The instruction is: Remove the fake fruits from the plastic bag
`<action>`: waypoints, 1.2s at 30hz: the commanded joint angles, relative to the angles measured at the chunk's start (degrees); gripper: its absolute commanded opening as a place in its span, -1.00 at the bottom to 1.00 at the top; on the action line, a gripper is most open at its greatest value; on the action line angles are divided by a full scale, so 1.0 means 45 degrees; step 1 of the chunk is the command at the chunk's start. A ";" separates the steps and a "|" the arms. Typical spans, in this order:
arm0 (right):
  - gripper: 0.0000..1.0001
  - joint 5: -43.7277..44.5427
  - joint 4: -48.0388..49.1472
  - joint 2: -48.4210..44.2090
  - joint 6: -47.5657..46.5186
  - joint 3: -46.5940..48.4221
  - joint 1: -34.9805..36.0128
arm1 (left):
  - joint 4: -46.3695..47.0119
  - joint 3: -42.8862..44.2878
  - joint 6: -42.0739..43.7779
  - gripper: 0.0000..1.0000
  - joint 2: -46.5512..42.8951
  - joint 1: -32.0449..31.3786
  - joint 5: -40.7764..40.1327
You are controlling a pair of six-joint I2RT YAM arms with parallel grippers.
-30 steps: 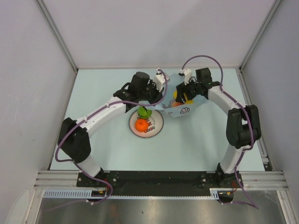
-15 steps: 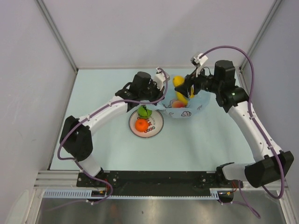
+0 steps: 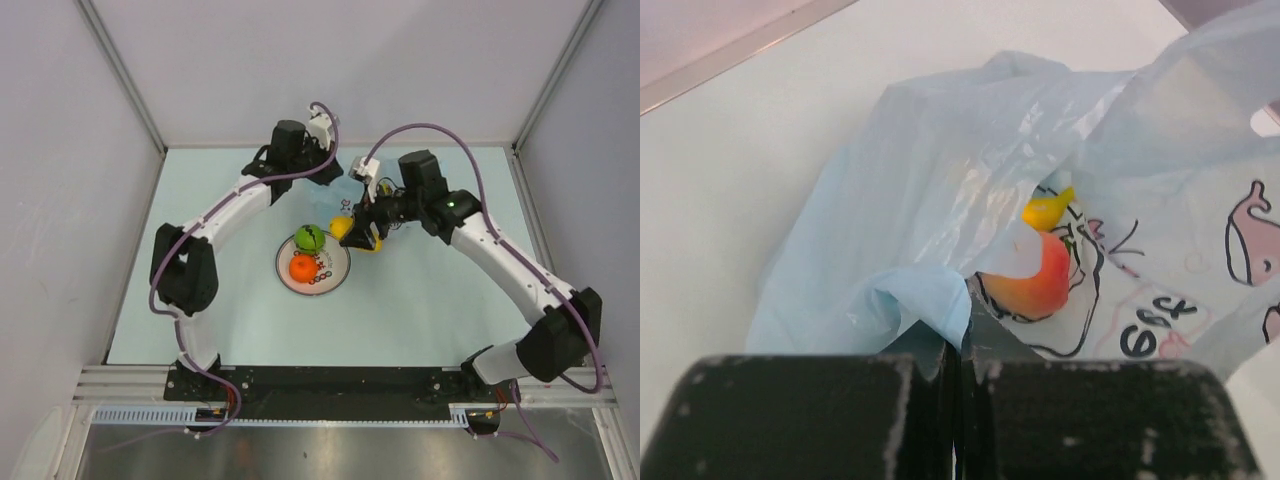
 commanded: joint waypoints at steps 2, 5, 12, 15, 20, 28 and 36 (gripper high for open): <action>-0.59 -0.0088 0.1468 0.1691 0.2402 -0.0370 0.0623 | 0.0545 0.1766 -0.0964 -0.99 0.1079 0.0164 0.1446; -0.53 0.0652 0.2463 0.2863 0.3594 -0.0389 0.0818 | 0.0779 0.1962 -0.1375 -0.99 0.1080 0.0164 0.1583; -0.60 0.2295 0.3598 0.4875 0.7148 -0.0350 -0.0213 | 0.1015 0.1435 -0.0829 -1.00 0.0319 -0.0207 0.0607; -0.60 0.2315 0.3813 0.5617 0.8203 -0.0350 -0.0527 | 0.1014 0.1318 -0.0867 -0.99 0.0162 -0.0265 0.0548; -0.55 0.2647 0.4165 0.6554 0.9628 -0.0350 -0.0821 | 0.0995 0.1103 -0.0965 -0.99 -0.0111 -0.0324 0.0607; -0.48 0.2394 0.4614 0.7357 1.0236 -0.0253 -0.0724 | 0.1053 0.0927 -0.1063 -0.99 -0.0190 -0.0324 0.0724; -0.23 0.2491 0.4829 0.8156 1.0666 -0.0077 -0.0704 | 0.0995 0.1200 -0.1024 -0.99 -0.0053 -0.0324 0.0705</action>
